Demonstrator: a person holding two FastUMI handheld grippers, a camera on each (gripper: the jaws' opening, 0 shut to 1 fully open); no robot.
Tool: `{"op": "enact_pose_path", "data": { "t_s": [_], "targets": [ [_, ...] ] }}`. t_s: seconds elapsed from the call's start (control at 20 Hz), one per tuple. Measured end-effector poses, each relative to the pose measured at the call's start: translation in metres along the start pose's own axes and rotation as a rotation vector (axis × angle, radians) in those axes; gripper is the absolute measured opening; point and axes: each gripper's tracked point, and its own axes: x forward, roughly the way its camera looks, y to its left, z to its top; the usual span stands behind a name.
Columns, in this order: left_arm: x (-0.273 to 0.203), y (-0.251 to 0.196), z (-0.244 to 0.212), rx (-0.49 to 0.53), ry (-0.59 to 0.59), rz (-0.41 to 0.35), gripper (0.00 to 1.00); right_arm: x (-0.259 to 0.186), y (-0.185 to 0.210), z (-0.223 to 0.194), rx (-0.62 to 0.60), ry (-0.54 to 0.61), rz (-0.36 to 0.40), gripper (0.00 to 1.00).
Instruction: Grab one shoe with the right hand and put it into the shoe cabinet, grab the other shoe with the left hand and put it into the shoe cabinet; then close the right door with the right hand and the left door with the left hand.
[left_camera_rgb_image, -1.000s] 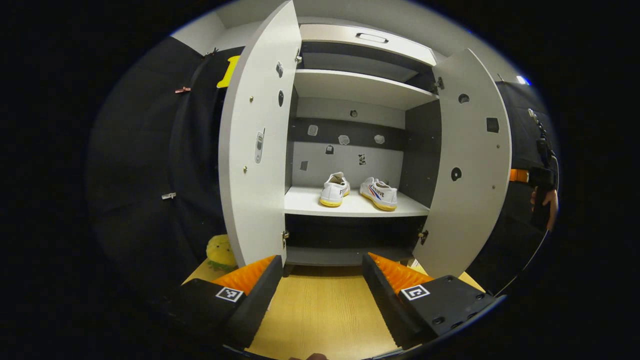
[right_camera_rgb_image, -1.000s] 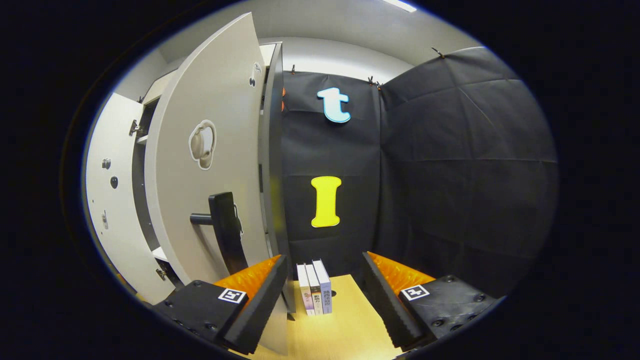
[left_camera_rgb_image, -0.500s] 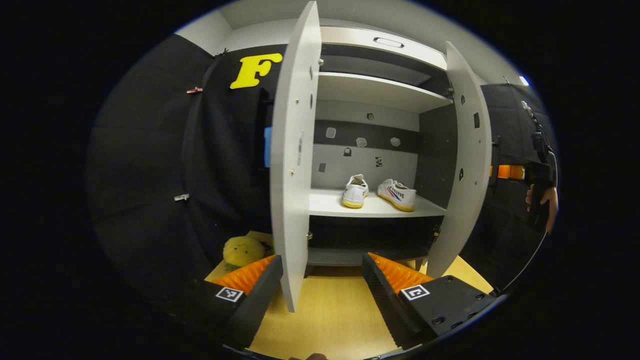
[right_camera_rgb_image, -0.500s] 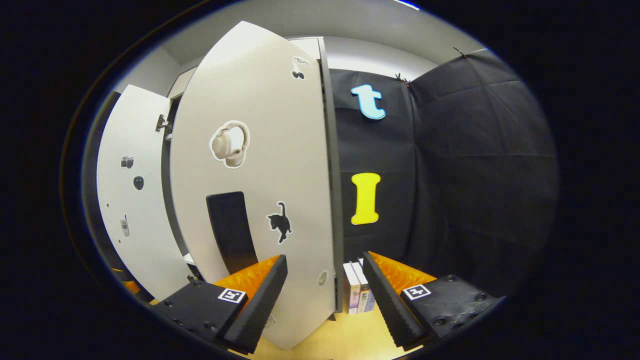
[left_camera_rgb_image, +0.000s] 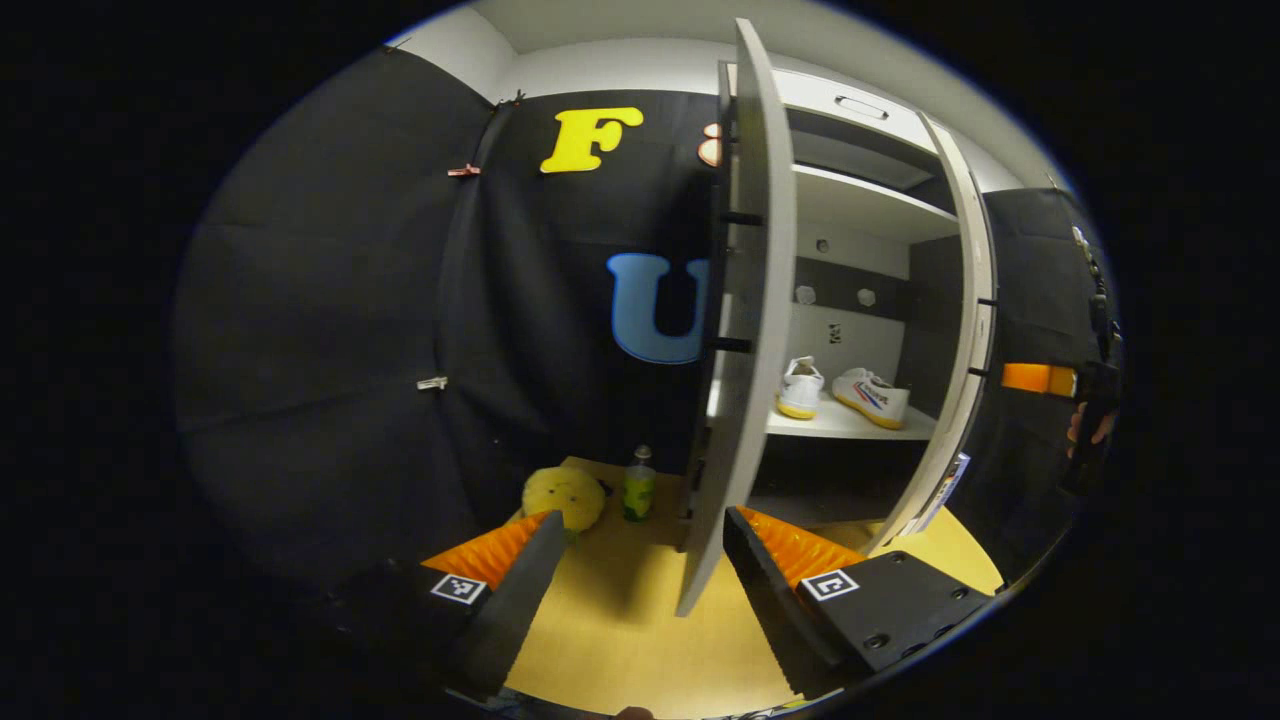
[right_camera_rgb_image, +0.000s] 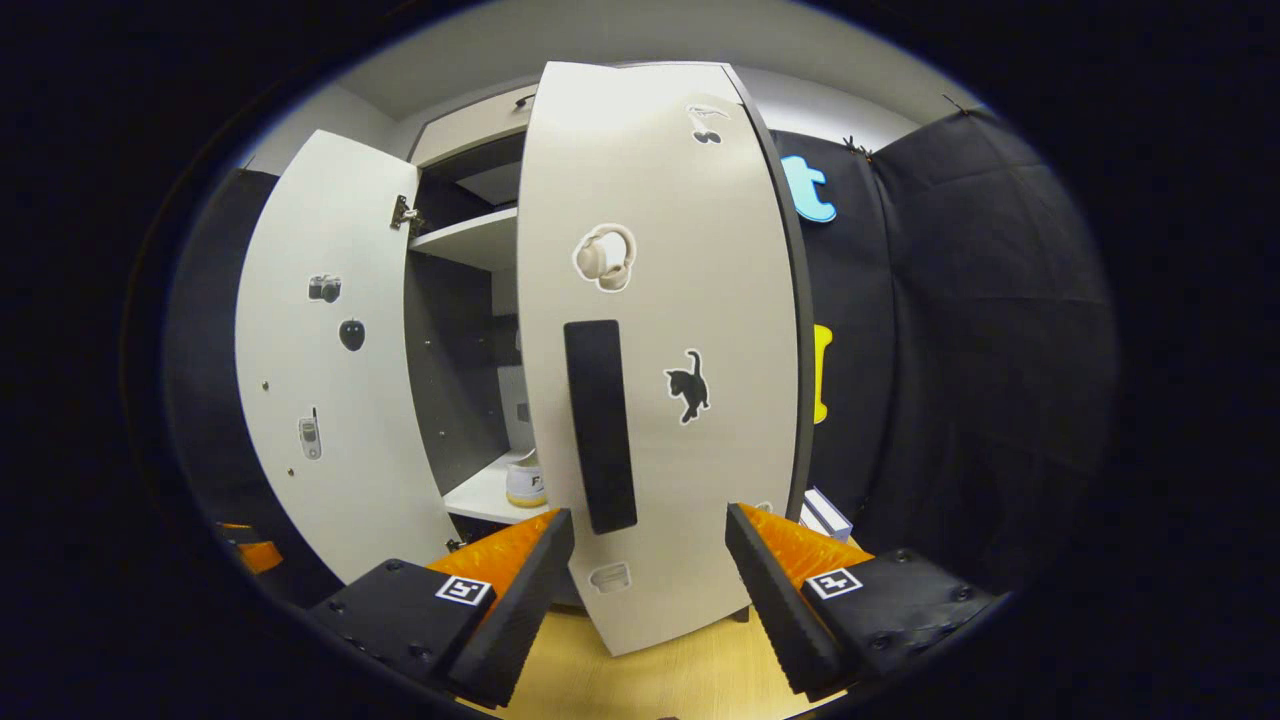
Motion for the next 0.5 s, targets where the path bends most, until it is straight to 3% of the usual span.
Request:
{"op": "enact_pose_path", "data": {
  "t_s": [0.2,0.5],
  "targets": [
    [0.01,0.037,0.018,0.013,-0.013,0.023,0.95,-0.025,0.006,-0.026,0.014,0.03,-0.053,0.98],
    [0.044,0.051,0.079,0.025,-0.087,-0.036,0.95,-0.056,0.02,-0.035,0.015,0.003,-0.112,0.98]
  ]
}}
